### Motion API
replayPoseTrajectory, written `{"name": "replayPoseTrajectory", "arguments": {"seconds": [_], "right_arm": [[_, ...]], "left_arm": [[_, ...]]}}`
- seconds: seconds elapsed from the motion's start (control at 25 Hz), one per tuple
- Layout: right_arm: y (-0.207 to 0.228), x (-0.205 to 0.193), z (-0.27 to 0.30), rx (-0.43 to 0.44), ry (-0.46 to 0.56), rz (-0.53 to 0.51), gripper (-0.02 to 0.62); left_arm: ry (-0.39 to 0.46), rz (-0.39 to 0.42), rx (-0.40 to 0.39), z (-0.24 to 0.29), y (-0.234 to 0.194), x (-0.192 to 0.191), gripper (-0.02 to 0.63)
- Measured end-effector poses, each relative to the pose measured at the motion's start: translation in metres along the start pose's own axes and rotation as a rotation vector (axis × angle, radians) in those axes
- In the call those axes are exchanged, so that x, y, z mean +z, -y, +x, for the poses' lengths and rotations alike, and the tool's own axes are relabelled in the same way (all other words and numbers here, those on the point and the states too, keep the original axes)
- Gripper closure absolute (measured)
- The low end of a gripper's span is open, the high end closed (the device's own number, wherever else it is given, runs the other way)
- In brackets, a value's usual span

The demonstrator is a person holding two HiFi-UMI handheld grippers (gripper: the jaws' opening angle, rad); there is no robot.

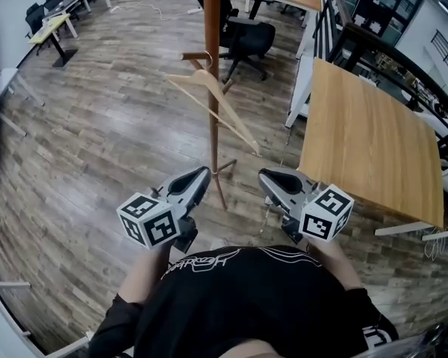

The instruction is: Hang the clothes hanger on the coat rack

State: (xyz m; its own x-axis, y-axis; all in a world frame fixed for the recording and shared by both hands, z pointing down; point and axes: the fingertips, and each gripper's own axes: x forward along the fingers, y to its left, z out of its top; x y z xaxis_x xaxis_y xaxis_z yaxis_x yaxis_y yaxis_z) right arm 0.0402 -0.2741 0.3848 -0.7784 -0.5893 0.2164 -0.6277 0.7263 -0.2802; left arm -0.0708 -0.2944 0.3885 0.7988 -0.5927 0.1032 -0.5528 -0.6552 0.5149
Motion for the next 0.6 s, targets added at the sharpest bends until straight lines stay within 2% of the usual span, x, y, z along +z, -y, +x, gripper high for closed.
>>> {"name": "replayPoseTrajectory", "arguments": {"seconds": [0.12, 0.32, 0.6], "right_arm": [[-0.02, -0.017, -0.031, 0.055, -0.008, 0.012, 0.548], [-0.05, -0.041, -0.082, 0.096, -0.003, 0.031, 0.549], [-0.094, -0.057, -0.133, 0.147, 0.012, 0.021, 0.555]], "left_arm": [[-0.007, 0.005, -0.003, -0.003, 0.033, -0.021, 0.598], [-0.003, 0.013, -0.001, -0.019, 0.09, -0.054, 0.598], [0.023, 0.057, -0.006, -0.048, 0.161, -0.078, 0.598]]}}
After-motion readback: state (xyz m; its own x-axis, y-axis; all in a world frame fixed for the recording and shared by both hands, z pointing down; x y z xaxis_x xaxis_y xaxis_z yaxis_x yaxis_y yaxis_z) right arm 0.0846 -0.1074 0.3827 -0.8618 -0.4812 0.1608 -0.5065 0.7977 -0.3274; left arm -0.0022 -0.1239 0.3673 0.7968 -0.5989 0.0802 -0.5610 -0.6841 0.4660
